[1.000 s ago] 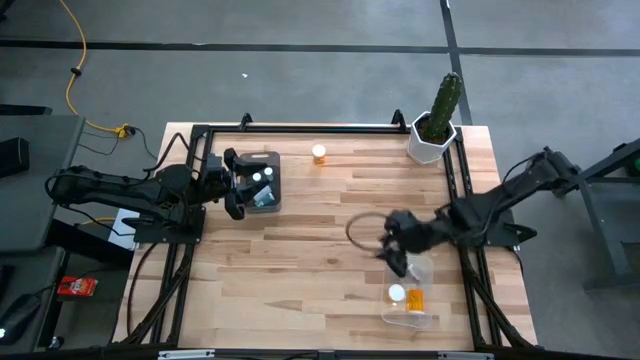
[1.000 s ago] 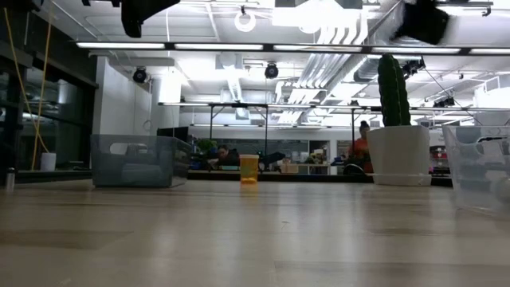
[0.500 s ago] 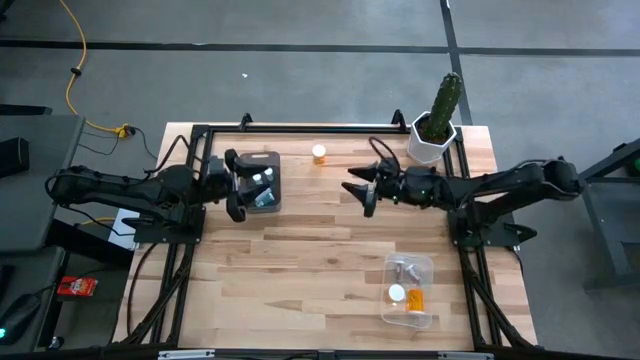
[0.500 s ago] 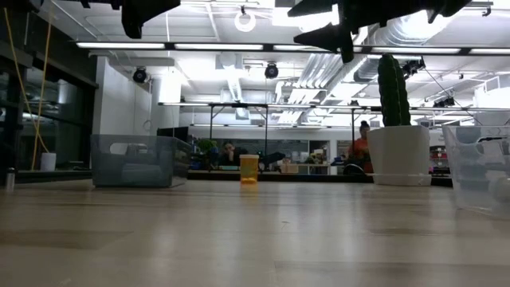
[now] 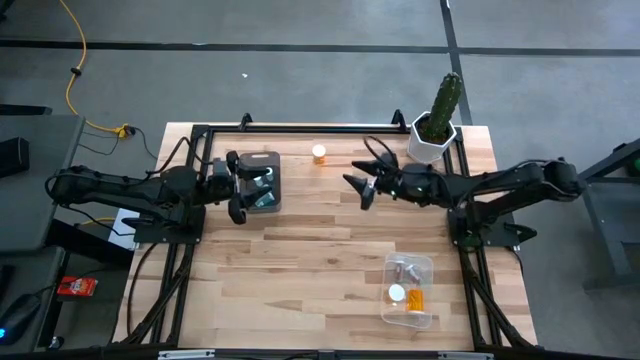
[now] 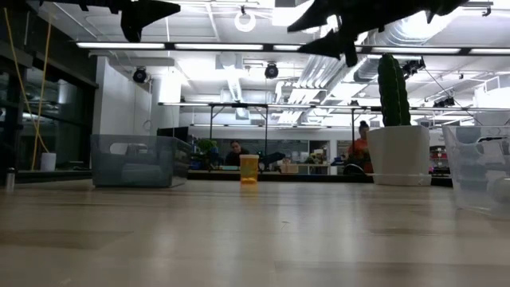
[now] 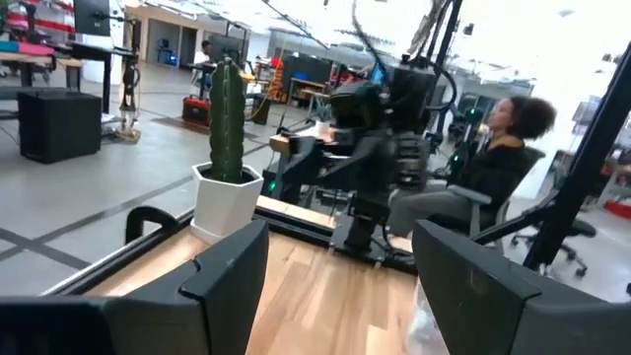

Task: Pick and place medicine bottles into bin by pill shape (circle, oval)
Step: Put the large orange medicine bottle into the transparent bin

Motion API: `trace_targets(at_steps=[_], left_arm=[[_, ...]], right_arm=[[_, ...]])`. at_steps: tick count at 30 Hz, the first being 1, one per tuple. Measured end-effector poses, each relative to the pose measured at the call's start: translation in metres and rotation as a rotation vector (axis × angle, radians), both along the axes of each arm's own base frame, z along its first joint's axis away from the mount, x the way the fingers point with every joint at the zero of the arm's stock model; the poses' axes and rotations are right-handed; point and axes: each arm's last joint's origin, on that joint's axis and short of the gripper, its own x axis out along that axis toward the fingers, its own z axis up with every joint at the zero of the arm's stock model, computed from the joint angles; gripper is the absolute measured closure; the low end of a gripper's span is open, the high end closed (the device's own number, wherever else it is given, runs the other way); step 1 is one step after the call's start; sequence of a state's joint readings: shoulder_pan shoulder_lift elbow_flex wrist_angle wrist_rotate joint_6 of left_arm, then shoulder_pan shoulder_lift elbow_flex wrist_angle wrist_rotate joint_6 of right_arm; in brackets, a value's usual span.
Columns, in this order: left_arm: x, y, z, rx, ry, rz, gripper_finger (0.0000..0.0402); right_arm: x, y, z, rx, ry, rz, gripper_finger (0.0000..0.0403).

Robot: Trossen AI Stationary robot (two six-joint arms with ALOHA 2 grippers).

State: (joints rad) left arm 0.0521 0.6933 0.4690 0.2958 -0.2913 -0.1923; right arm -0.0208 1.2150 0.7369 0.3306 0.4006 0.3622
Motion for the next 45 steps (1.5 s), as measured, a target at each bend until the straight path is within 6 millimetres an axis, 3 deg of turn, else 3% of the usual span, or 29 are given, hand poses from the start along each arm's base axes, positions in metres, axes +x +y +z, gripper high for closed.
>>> trace_targets(at_steps=[5,12,19,23,32,45], left_arm=[[0.000,0.000,0.000,-0.021,-0.008,0.000,0.0162],[0.000,0.000,0.000,-0.014,-0.005,0.006,0.0162],[0.000,0.001,0.000,0.000,0.000,0.034,0.0162],[0.000,0.001,0.000,0.002,0.001,0.037,0.0162],[0.000,0.001,0.000,-0.065,-0.024,0.024,0.0162],[0.000,0.001,0.000,-0.088,-0.033,0.016,0.0162]], right_arm=[[0.022,-0.027,0.009,0.036,0.161,-0.050,0.0155],[0.073,-0.086,0.012,0.104,0.341,-0.025,0.0122],[0.126,-0.143,-0.014,0.228,0.565,-0.110,0.0089],[0.154,-0.162,-0.031,0.292,0.645,-0.151,0.0087],[0.188,-0.179,-0.069,0.347,0.841,-0.251,0.0086],[0.191,-0.183,-0.093,0.439,0.860,-0.319,0.0090]])
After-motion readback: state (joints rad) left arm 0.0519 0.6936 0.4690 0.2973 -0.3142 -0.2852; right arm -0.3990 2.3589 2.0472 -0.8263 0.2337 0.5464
